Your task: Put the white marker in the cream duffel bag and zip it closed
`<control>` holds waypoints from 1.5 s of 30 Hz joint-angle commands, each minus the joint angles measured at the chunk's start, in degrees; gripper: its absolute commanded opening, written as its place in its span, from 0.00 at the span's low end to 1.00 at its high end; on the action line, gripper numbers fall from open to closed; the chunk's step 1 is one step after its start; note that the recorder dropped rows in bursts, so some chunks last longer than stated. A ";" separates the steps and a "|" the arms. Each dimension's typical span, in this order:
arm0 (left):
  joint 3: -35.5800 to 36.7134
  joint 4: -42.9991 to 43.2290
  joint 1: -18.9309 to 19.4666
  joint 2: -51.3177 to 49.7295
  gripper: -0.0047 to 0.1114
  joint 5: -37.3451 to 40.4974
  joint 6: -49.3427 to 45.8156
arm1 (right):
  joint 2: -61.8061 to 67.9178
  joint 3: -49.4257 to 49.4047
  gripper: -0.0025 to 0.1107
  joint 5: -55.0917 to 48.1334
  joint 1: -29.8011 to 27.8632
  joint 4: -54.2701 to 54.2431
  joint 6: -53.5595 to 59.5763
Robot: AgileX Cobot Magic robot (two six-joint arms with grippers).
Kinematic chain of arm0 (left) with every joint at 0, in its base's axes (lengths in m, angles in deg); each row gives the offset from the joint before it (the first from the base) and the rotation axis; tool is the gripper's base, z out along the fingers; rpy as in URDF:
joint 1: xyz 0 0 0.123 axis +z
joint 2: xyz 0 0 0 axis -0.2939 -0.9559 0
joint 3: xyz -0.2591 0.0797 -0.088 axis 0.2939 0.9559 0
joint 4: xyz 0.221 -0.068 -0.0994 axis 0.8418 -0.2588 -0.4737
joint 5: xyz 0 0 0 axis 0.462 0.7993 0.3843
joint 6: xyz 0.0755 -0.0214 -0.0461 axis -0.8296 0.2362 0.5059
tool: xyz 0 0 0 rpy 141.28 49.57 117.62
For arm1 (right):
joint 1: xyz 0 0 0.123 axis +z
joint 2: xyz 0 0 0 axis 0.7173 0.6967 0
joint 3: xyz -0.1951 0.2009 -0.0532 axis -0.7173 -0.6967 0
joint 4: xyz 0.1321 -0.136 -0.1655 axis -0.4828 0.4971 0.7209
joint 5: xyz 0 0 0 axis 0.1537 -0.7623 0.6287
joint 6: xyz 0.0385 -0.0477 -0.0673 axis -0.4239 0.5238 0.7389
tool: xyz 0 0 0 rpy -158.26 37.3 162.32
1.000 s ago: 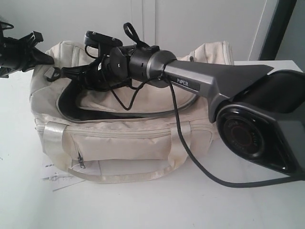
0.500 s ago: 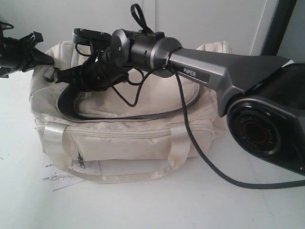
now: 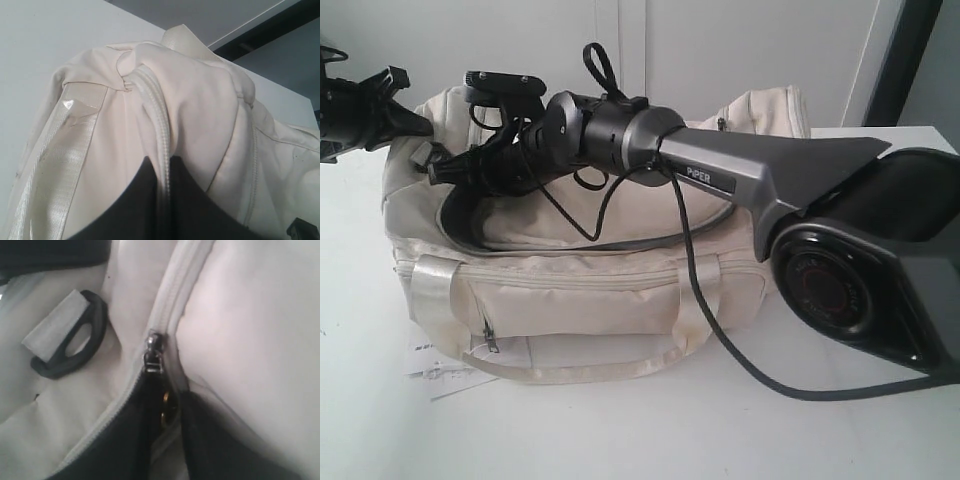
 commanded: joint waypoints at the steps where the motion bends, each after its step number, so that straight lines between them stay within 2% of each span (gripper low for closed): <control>1: -0.19 -0.95 -0.05 0.13 0.04 0.85 -0.71 | 0.31 0.24 0.02 1.13 0.08 -0.81 0.71; 5: -0.19 -0.95 -0.05 0.13 0.04 0.85 -0.71 | -0.74 0.24 0.02 -1.05 0.08 -3.04 0.71; 9: -0.19 -0.95 -0.05 0.13 0.04 0.74 -0.68 | -3.33 0.24 0.02 -6.36 0.08 0.25 0.71; 25: -0.19 -0.95 -0.05 0.27 0.06 -0.35 -0.26 | -5.86 0.24 0.02 -13.46 -0.20 1.69 0.82; 27: -0.19 -0.95 -0.05 0.62 0.13 -0.90 -0.26 | -5.86 0.24 0.02 -13.46 -0.20 1.93 0.82; 33: -0.19 -0.95 -0.05 1.88 0.51 -1.25 -1.08 | -6.21 0.24 0.02 -13.59 -0.20 1.93 0.82; 36: -0.71 -0.95 -0.05 2.82 0.64 -0.77 -1.58 | -6.20 0.24 0.02 -13.48 -0.20 1.93 0.91; 38: -1.44 -0.95 -0.05 2.94 0.68 -1.27 -2.33 | -6.20 0.24 0.02 -13.36 -0.20 1.93 0.91; 42: -2.87 -0.95 -0.05 2.08 0.69 -4.43 -2.79 | -6.20 0.24 0.02 -13.36 -0.20 1.93 0.91; 45: -4.66 -1.05 -0.18 -0.87 0.69 -2.39 -3.78 | -6.20 0.24 0.02 -13.25 -0.20 1.93 0.91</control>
